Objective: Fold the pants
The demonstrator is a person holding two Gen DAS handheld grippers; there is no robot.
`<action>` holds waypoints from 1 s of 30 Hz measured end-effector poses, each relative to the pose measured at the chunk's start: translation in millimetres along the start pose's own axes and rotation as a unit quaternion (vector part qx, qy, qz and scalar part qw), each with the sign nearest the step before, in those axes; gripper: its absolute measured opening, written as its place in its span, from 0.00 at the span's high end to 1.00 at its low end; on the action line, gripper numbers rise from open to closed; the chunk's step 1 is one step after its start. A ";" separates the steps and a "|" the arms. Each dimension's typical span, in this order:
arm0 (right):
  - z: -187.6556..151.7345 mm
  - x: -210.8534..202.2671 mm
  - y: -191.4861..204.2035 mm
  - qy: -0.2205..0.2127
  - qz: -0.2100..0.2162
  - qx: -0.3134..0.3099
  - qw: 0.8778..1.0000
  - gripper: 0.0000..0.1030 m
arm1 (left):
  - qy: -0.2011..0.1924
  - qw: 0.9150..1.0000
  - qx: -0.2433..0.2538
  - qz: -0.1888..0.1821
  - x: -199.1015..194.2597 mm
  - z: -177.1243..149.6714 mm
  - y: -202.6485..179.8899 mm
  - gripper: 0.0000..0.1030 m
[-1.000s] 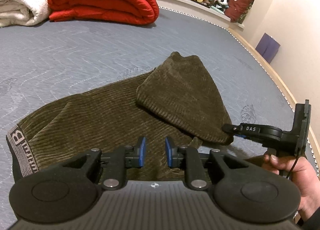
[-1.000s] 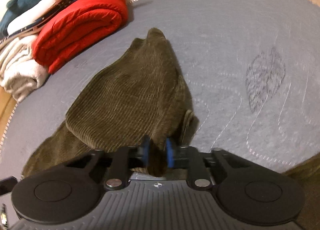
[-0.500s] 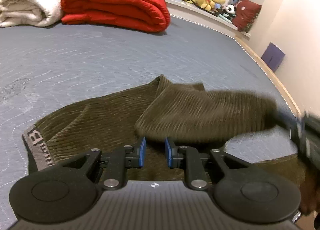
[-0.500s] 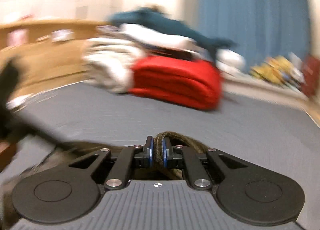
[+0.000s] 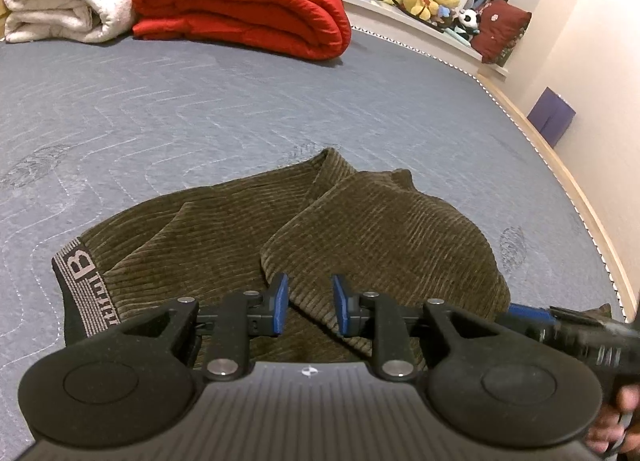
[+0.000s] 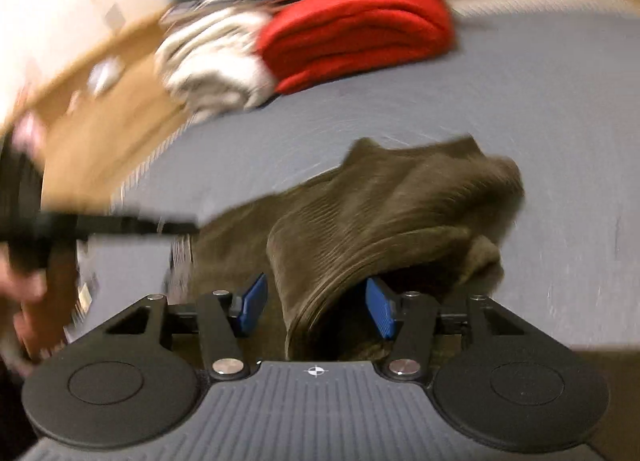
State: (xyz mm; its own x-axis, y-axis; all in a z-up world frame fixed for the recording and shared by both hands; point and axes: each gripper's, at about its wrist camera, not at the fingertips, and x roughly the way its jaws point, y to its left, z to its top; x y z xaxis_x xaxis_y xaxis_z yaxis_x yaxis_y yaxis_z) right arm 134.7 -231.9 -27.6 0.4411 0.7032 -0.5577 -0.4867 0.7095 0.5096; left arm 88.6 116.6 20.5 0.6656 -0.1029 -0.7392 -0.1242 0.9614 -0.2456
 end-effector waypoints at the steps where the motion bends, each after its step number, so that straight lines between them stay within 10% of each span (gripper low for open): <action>1: 0.8 3.4 -8.4 0.000 0.008 0.030 1.000 0.45 | 0.001 1.000 0.001 0.000 1.5 0.1 -1.1 0.73; 8: 7.3 38.0 -58.3 -0.023 0.016 0.202 0.979 0.45 | 0.020 0.997 0.018 -0.067 13.6 -9.0 -24.8 0.67; 14: 12.4 54.7 -74.5 -0.055 0.002 0.275 0.960 0.47 | 0.052 0.980 0.056 -0.182 32.2 -27.8 -83.4 0.39; 19: 21.3 46.1 -72.5 -0.075 0.026 0.277 0.958 0.48 | 0.068 0.982 0.126 -0.127 64.8 -49.4 -123.9 0.38; 23: 25.6 36.9 -80.6 -0.078 0.033 0.268 0.960 0.48 | 0.054 0.986 0.148 -0.063 78.6 -53.9 -122.1 0.88; 30: 23.2 45.6 -103.1 -0.074 0.013 0.294 0.953 0.48 | -0.008 0.983 0.175 -0.047 30.8 -46.4 -123.3 0.93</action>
State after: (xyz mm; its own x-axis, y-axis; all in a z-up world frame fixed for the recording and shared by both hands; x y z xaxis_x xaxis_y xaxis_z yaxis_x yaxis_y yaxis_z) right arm 222.5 -272.0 -90.4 0.5567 0.6893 -0.4637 -0.0113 0.5645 0.8254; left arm 90.2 -17.0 -1.1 0.6743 -0.1943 -0.7125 0.1981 0.9770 -0.0790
